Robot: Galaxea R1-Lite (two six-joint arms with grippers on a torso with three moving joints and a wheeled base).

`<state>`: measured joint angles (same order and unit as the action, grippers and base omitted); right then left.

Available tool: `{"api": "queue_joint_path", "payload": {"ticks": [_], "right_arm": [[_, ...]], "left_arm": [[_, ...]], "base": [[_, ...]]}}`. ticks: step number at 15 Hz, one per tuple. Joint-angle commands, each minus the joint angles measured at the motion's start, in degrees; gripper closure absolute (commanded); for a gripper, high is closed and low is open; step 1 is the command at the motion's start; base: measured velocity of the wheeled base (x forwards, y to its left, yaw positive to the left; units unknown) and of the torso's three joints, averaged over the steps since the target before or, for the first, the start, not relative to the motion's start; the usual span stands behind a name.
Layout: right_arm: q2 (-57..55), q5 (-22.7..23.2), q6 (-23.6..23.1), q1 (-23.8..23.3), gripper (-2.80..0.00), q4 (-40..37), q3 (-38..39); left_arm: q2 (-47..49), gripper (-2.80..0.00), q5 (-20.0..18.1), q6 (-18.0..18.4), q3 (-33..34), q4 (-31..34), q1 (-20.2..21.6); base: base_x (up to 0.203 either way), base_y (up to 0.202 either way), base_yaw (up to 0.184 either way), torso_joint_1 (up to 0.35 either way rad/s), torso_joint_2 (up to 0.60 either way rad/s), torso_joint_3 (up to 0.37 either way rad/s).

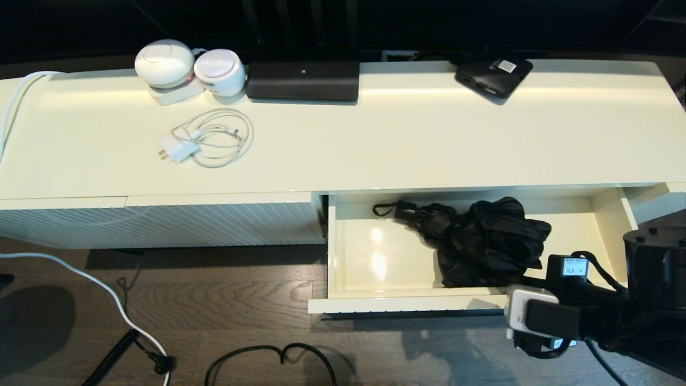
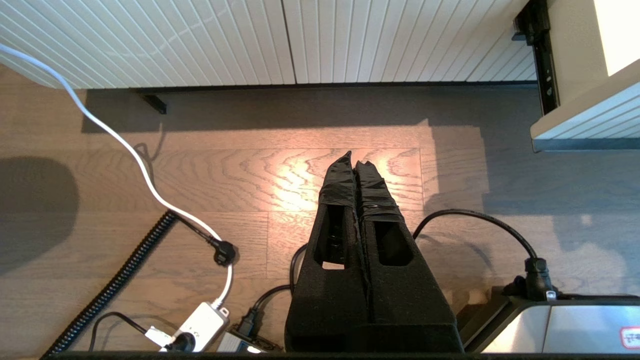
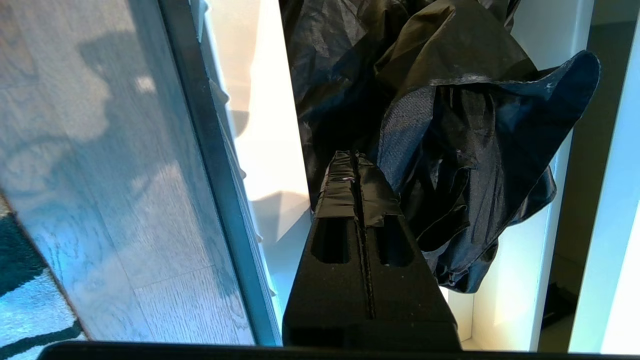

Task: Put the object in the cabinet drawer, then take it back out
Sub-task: Open the drawer

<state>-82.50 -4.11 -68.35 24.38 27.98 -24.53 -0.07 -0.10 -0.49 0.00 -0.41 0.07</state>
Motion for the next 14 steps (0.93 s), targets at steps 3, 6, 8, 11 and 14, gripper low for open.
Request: {"api": "queue_joint_path", "payload": {"ticks": [3,6,8,11,14], "right_arm": [[1.2,-0.1,-0.2,0.3,0.00,-0.3,2.5],[3.2,-0.1,-0.3,1.8,0.00,-0.3,3.9],[3.4,-0.1,-0.3,1.9,0.00,-0.3,4.2],[4.6,-0.1,-0.3,2.0,0.00,-0.3,5.3],[5.5,-0.1,-0.4,2.0,0.00,-0.2,6.2]], "left_arm": [[-0.1,0.00,0.0,0.0,0.0,0.0,0.1],[-0.1,0.00,0.0,0.0,0.0,0.0,0.1],[-0.1,0.00,0.0,0.0,0.0,0.0,0.0],[-0.1,0.00,0.0,0.0,0.0,0.0,0.1],[-0.1,0.00,0.0,0.0,0.0,0.0,0.1]], "base": [[0.000,0.000,0.000,0.000,0.00,0.000],[0.000,0.000,0.000,0.000,0.00,0.000],[0.000,0.000,0.000,0.000,0.00,0.000],[0.000,0.000,0.000,0.000,0.00,0.000],[0.000,0.000,0.000,0.000,0.00,0.000]]}}
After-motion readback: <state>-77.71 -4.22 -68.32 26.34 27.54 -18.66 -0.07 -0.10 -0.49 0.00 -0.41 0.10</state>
